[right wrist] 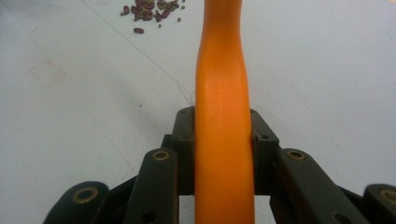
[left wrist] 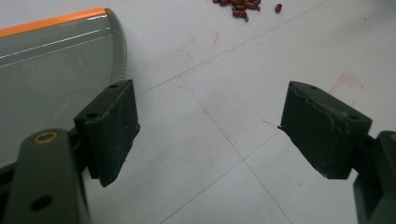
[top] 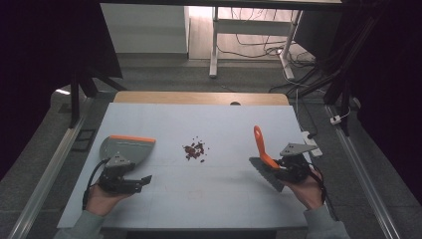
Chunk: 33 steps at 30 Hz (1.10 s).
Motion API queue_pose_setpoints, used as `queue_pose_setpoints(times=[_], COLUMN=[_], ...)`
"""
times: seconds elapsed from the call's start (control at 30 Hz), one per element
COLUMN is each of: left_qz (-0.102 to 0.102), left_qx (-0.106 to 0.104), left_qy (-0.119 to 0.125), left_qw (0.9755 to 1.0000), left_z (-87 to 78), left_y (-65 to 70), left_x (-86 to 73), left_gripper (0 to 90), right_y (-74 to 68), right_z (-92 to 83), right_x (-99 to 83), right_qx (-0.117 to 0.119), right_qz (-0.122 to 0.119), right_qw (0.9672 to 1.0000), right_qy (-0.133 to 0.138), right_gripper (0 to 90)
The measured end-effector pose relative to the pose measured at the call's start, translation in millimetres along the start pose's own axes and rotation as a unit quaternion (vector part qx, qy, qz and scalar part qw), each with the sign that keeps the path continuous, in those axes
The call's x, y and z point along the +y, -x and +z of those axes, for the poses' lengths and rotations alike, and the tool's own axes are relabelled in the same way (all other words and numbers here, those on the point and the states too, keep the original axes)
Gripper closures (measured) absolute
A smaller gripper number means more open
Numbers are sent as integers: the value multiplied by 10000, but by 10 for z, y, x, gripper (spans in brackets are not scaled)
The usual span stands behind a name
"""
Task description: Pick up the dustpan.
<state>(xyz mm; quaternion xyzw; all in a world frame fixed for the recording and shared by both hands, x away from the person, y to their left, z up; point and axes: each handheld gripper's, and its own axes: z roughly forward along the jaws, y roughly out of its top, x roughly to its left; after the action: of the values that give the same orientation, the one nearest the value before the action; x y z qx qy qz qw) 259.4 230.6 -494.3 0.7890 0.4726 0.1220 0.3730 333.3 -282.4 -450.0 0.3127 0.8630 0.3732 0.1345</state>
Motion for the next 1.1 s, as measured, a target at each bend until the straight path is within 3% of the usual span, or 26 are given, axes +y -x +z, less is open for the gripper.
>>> queue_pose_setpoints(times=[0.27,0.8,1.0,1.1], left_qz=[47,120,103,57], left_qx=[-74,-90,14,191], left_qy=[-94,-59,-79,-188], left_qw=[9999,9999,9999,9996], left_z=[2,-111,-170,-176], left_y=[-4,13,50,34], left_x=[9,101,228,310], left_gripper=[210,212,206,199], right_y=[2,-16,4,33], right_z=[-10,-1,-28,-76], right_x=[2,14,9,12], right_qx=[-47,-52,-64,-84], right_qz=[1,-49,-38,-9], right_qw=[10000,10000,10000,9999], right_qy=[27,11,19,114], right_gripper=[701,701,701,701])
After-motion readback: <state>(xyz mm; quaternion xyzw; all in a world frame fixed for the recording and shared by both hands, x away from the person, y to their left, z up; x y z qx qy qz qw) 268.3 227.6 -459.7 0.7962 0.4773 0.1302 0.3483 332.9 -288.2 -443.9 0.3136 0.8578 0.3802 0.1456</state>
